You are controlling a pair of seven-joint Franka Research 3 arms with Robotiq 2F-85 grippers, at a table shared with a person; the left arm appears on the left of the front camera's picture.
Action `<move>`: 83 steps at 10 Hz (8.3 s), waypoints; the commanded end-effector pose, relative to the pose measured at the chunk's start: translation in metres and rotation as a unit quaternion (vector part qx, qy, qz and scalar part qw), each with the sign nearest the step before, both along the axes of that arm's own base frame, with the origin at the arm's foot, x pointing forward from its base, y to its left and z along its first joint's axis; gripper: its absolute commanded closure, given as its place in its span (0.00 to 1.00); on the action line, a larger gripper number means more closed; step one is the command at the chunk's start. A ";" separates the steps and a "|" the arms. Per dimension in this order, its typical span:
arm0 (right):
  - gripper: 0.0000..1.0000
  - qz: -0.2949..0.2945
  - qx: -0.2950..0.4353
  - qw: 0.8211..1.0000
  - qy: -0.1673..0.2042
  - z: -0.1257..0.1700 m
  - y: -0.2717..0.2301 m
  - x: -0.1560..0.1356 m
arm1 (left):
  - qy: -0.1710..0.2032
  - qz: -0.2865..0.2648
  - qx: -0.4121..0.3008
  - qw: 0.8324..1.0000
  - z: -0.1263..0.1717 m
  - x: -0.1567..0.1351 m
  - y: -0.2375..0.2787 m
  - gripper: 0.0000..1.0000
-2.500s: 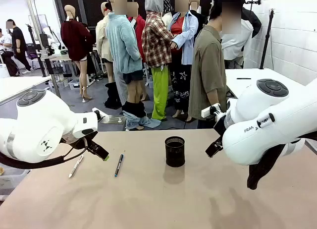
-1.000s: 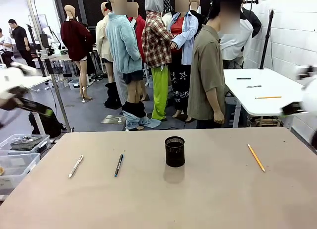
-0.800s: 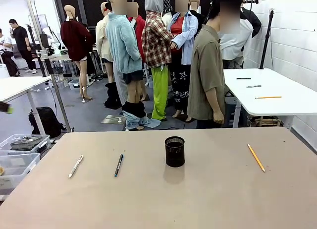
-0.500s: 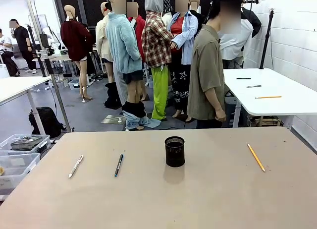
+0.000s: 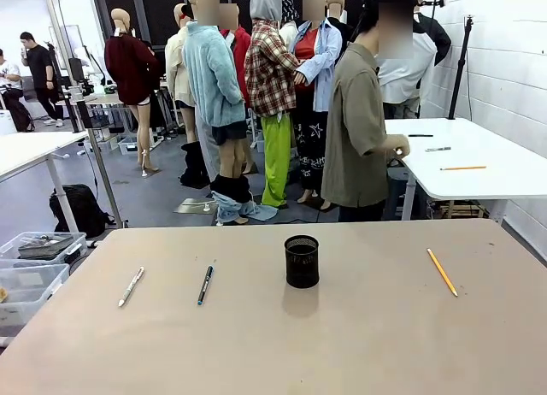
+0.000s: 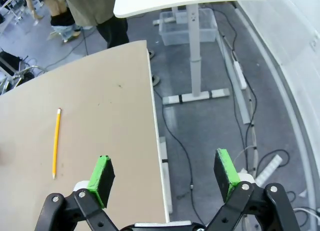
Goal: Place the pens into the pen holder.
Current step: Pick up a writing instrument from the table and place it into the Pen holder.
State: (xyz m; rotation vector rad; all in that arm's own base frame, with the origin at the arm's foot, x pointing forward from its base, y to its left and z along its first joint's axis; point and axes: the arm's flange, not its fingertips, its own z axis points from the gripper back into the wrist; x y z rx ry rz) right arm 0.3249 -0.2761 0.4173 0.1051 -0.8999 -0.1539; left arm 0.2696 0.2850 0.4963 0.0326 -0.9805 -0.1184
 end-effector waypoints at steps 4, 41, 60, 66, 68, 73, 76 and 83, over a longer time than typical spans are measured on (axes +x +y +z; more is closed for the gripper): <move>0.00 0.146 -0.135 0.980 0.000 0.088 0.096 0.070 | 0.003 0.010 -0.001 1.000 0.003 0.006 -0.005 0.00; 1.00 0.228 -0.116 0.867 0.428 -0.123 0.288 0.244 | 0.003 0.010 -0.001 1.000 0.003 0.006 -0.005 0.00; 1.00 0.734 0.003 0.654 -0.186 0.020 0.449 0.200 | 0.003 0.010 -0.001 1.000 0.003 0.006 -0.005 0.00; 1.00 0.744 -0.031 0.653 -0.140 -0.022 0.497 0.218 | 0.003 0.010 -0.001 1.000 0.003 0.006 -0.005 0.00; 1.00 0.745 -0.017 0.654 -0.131 -0.039 0.504 0.221 | 0.003 0.010 -0.001 1.000 0.003 0.006 -0.005 0.00; 1.00 0.745 -0.028 0.657 -0.112 -0.061 0.513 0.223 | 0.003 0.010 -0.001 1.000 0.003 0.006 -0.005 0.00; 0.53 0.736 -0.031 0.668 -0.104 -0.070 0.509 0.224 | 0.003 0.010 -0.001 1.000 0.003 0.006 -0.005 0.00; 0.46 0.559 -0.106 0.822 -0.019 -0.019 0.311 0.180 | 0.003 0.010 -0.001 1.000 0.003 0.006 -0.005 0.00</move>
